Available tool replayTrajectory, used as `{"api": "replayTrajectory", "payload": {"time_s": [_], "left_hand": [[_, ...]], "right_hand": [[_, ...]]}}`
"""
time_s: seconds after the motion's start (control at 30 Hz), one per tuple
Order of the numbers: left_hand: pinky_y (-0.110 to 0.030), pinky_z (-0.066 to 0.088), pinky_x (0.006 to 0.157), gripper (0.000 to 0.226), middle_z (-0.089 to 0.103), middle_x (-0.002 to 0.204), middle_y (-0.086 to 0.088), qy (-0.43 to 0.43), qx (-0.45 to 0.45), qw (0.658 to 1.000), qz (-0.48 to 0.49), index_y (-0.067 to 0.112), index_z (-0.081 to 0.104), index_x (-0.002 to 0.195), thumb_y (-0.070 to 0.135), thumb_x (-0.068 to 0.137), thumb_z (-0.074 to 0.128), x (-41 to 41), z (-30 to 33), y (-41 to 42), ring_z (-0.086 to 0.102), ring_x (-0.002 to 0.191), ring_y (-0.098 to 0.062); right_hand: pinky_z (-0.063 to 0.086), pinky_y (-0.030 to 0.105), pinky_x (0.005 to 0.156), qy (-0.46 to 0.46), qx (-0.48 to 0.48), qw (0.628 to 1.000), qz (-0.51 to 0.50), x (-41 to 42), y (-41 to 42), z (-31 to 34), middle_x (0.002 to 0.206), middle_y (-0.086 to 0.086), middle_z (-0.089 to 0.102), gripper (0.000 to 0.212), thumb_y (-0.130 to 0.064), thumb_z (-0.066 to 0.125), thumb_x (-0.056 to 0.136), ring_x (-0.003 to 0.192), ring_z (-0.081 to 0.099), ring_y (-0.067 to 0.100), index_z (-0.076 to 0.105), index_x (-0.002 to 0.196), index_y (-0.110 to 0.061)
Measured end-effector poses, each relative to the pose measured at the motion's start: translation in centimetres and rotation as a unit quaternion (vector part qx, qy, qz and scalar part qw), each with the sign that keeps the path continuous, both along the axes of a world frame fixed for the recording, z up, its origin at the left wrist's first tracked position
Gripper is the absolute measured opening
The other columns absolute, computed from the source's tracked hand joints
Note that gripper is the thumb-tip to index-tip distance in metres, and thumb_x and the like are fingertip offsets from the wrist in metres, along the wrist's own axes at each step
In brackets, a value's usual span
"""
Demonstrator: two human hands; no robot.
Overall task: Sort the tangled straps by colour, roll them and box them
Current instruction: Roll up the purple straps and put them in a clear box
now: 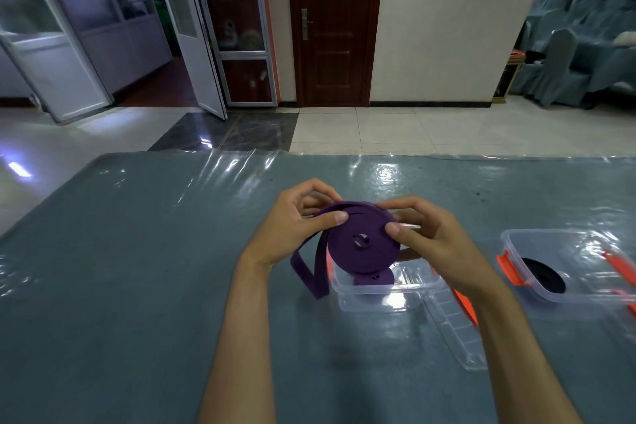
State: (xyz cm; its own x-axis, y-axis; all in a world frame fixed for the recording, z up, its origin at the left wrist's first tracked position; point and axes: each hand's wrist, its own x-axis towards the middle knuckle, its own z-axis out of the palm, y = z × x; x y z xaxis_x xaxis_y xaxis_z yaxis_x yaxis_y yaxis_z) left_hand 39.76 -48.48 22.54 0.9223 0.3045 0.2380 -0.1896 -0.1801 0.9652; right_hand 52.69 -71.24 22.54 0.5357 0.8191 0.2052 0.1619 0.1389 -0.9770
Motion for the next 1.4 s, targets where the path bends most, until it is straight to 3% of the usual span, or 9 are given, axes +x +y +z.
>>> {"api": "replayTrajectory", "payload": {"time_s": [0.1,0.3,0.43,0.67,0.77,0.93,1.0,1.13,1.4], "left_hand": [[-0.040,0.061,0.096,0.023,0.079,0.101,-0.009,-0.001,0.023,1.000,0.000,0.021,0.073,0.100,0.025,0.084,0.088,0.2,-0.1,-0.2,0.077,0.098,-0.028],[-0.030,0.060,0.092,0.013,0.080,0.109,-0.014,-0.012,-0.018,0.999,-0.026,0.018,0.077,0.085,0.007,0.091,0.081,0.5,-0.3,-0.6,0.077,0.105,-0.029],[-0.025,0.059,0.091,0.011,0.081,0.107,-0.011,0.009,-0.034,0.999,-0.040,0.022,0.083,0.087,0.014,0.081,0.088,0.1,-0.2,-0.2,0.077,0.103,-0.022],[-0.029,0.061,0.090,0.043,0.081,0.102,0.001,0.108,0.091,0.989,-0.035,0.028,0.076,0.109,0.022,0.072,0.098,-0.4,0.7,1.2,0.077,0.098,-0.015],[-0.028,0.060,0.086,0.030,0.081,0.096,0.005,0.158,0.131,0.978,-0.039,0.026,0.080,0.098,0.028,0.073,0.097,-0.6,0.7,1.3,0.076,0.096,-0.011],[-0.034,0.058,0.096,0.025,0.079,0.096,0.006,0.123,0.160,0.979,-0.037,0.021,0.079,0.098,0.025,0.078,0.093,-0.3,0.7,0.6,0.073,0.096,-0.008],[-0.030,0.059,0.089,0.027,0.079,0.092,0.002,0.111,0.157,0.981,-0.040,0.020,0.079,0.097,0.022,0.076,0.095,0.0,0.7,0.3,0.073,0.090,-0.010],[-0.019,0.057,0.076,0.031,0.080,0.091,0.002,0.082,0.146,0.986,-0.015,0.025,0.080,0.096,0.029,0.070,0.098,0.5,0.3,0.2,0.076,0.088,-0.011],[-0.026,0.046,0.110,0.049,0.075,0.118,0.020,0.255,0.149,0.955,-0.026,0.037,0.075,0.114,0.048,0.071,0.095,-0.8,-4.0,3.2,0.064,0.119,0.005]], "right_hand": [[0.067,0.044,0.071,0.021,-0.029,0.999,0.019,0.0,0.2,-0.2,0.110,0.016,0.079,0.039,-0.018,0.086,0.084,0.092,0.079,0.041,0.067,0.117,-0.026],[0.065,0.031,0.073,0.003,0.021,1.000,-0.022,-0.4,0.1,-0.6,0.111,0.008,0.081,0.039,-0.012,0.083,0.082,0.094,0.080,0.032,0.080,0.116,-0.032],[0.065,0.031,0.076,-0.023,0.021,0.999,-0.033,-0.2,0.0,-0.8,0.112,0.007,0.080,0.036,-0.014,0.084,0.080,0.097,0.079,0.028,0.081,0.112,-0.030],[0.066,0.034,0.083,-0.055,0.011,0.998,-0.011,-0.2,0.6,-0.8,0.114,0.005,0.080,0.035,-0.015,0.083,0.084,0.102,0.078,0.026,0.079,0.116,-0.029],[0.065,0.036,0.085,-0.082,-0.014,0.996,0.003,-0.1,0.8,-1.1,0.116,0.001,0.080,0.039,-0.008,0.082,0.087,0.104,0.078,0.024,0.078,0.119,-0.029],[0.066,0.038,0.075,-0.099,-0.071,0.992,0.022,0.5,1.0,-1.2,0.107,0.001,0.080,0.042,-0.012,0.088,0.085,0.094,0.079,0.024,0.068,0.113,-0.036],[0.067,0.038,0.072,-0.118,-0.104,0.987,0.035,0.4,1.3,-1.3,0.105,-0.001,0.081,0.057,-0.018,0.094,0.079,0.091,0.080,0.022,0.063,0.120,-0.043],[0.065,0.036,0.088,-0.127,-0.069,0.989,0.022,0.5,1.6,-1.8,0.113,-0.006,0.081,0.059,-0.013,0.091,0.081,0.104,0.078,0.017,0.072,0.127,-0.047],[0.065,0.031,0.085,-0.057,0.000,0.997,-0.044,1.5,-0.2,-2.2,0.114,-0.001,0.081,0.055,-0.020,0.090,0.077,0.103,0.079,0.022,0.075,0.127,-0.037]]}}
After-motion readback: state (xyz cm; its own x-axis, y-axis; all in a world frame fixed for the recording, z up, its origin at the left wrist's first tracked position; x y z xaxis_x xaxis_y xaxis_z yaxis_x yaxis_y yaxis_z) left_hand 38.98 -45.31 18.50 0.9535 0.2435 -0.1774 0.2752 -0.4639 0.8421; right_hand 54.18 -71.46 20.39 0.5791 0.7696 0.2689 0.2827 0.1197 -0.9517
